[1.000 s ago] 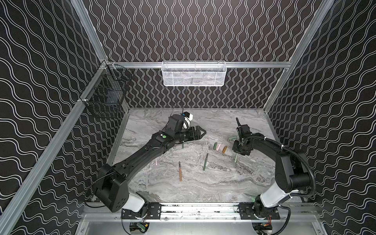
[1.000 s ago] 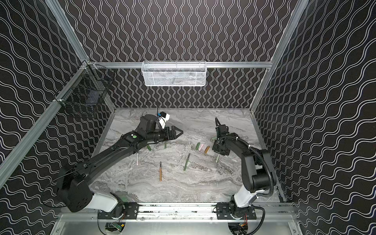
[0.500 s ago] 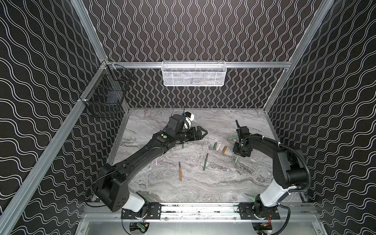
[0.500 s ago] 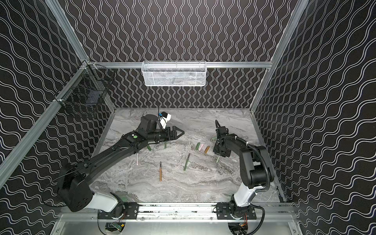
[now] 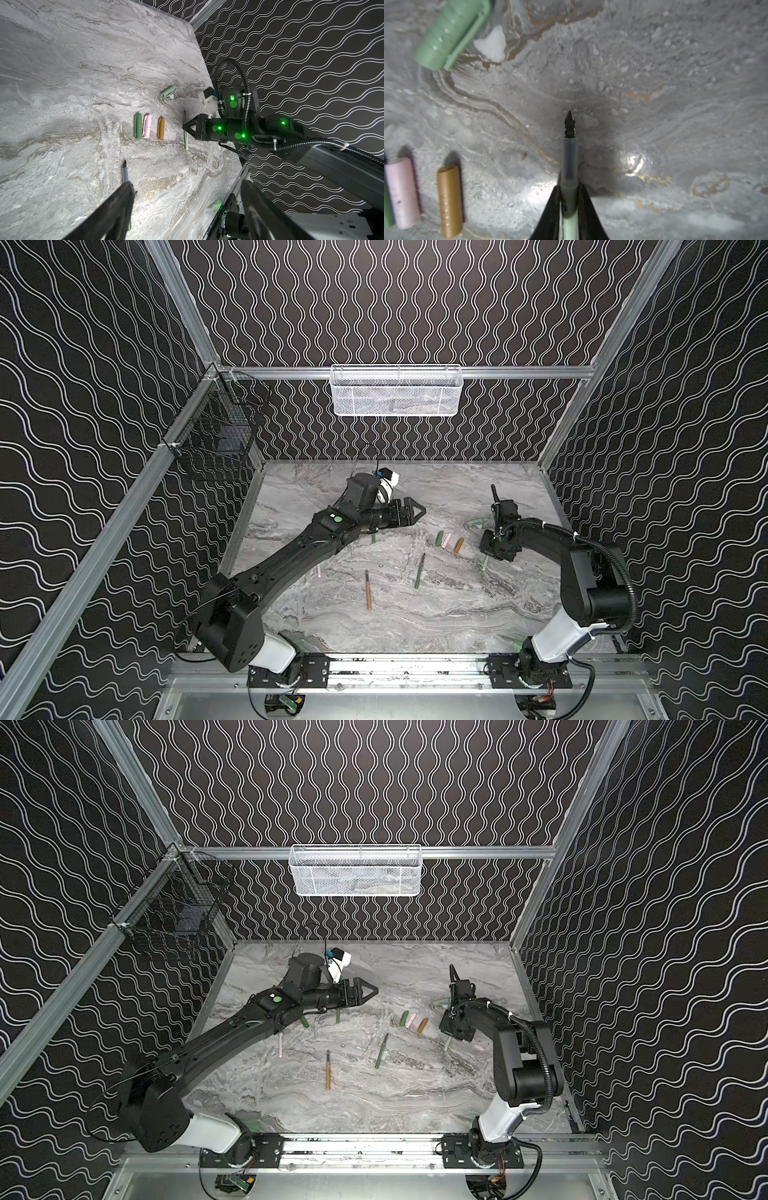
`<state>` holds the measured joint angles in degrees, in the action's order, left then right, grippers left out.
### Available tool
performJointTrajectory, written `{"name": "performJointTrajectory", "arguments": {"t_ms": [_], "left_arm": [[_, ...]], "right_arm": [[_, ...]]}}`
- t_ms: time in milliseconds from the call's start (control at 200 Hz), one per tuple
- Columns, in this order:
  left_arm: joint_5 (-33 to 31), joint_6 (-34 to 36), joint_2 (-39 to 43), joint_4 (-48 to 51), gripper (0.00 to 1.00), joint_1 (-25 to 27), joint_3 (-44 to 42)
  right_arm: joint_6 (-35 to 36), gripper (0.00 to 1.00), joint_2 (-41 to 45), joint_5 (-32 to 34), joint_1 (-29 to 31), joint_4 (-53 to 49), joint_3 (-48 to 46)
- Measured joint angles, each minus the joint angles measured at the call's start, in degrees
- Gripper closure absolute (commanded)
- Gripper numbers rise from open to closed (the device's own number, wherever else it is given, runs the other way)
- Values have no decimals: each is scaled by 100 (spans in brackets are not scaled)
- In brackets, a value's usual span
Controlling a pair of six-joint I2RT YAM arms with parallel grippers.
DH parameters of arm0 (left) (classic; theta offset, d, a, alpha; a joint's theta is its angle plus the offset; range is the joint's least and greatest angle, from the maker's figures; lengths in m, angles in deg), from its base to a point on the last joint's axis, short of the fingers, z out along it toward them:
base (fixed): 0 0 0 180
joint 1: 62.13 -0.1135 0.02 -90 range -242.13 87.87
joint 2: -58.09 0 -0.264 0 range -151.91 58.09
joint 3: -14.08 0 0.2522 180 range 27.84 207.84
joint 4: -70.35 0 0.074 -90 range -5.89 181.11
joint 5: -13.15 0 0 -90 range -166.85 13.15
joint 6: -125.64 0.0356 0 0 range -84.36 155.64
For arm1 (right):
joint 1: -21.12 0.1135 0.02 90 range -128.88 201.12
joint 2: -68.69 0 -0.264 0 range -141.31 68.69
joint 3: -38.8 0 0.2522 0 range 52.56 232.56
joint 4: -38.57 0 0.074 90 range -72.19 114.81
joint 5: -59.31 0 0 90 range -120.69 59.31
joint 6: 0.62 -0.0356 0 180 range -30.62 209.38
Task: Insert the pens into the pen caps
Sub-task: 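Lower the right gripper onto the upright light-green pen and close it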
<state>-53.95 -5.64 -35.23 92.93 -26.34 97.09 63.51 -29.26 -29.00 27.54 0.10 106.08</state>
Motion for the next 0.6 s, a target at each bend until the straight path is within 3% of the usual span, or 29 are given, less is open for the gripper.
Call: {"name": "performJointTrajectory", "arguments": {"t_ms": [255,601], "left_arm": [[11,251,114,44,16,0,81],[103,313,114,-74,15,2,-2]], "right_arm": [[-26,88,136,-249,-48,595,-208],[-72,88,645,-413,-33,350,-415]]}}
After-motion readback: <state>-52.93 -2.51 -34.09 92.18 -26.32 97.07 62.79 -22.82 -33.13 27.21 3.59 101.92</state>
